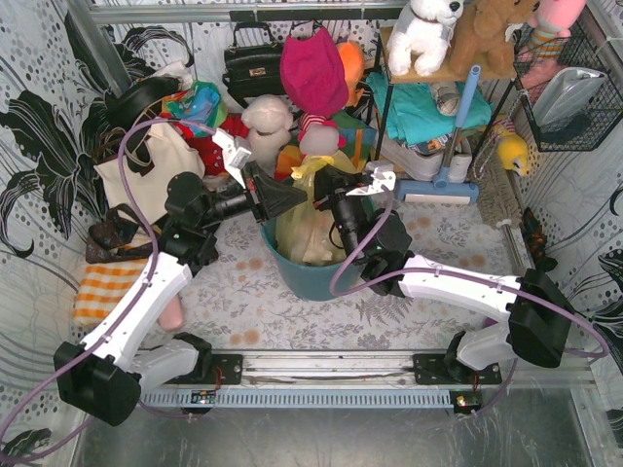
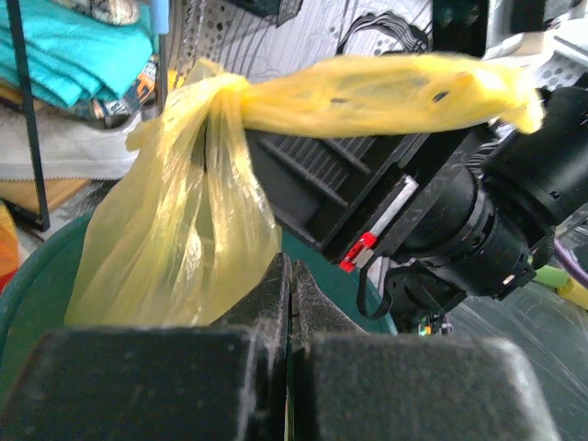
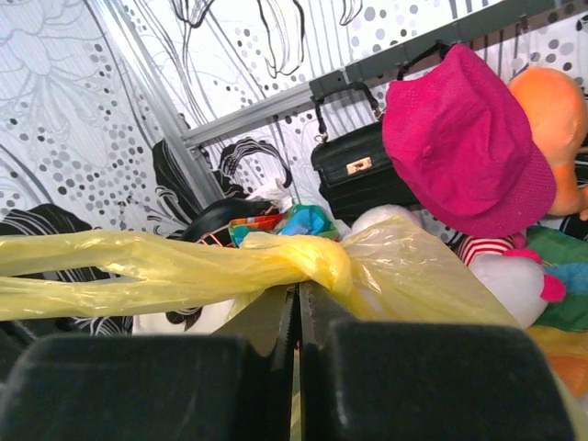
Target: Tie the trash bag
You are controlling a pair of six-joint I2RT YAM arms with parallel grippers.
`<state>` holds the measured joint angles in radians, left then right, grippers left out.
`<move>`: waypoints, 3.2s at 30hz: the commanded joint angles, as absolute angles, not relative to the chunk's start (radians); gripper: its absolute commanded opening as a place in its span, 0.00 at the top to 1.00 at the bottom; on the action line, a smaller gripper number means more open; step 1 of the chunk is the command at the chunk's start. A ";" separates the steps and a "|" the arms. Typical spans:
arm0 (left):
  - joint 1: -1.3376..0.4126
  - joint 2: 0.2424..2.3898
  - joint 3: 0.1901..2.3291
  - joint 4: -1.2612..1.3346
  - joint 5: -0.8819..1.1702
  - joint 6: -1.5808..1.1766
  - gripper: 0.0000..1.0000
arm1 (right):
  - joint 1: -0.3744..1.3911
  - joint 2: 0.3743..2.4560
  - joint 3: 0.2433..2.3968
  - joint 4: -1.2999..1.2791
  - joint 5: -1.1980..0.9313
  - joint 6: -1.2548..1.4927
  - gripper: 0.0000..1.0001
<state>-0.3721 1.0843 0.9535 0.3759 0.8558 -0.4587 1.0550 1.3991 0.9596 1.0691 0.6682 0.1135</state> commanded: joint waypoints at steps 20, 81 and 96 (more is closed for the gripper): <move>-0.366 1.111 1.057 0.260 0.599 -0.290 0.42 | 1.052 1.388 0.939 1.129 0.609 0.150 1.00; -0.438 1.025 1.026 0.055 0.638 -0.143 0.92 | 1.024 1.403 0.970 1.187 0.513 0.029 1.00; -0.438 1.024 0.998 0.034 0.865 -0.143 0.88 | 1.007 1.489 1.014 1.192 0.384 0.102 1.00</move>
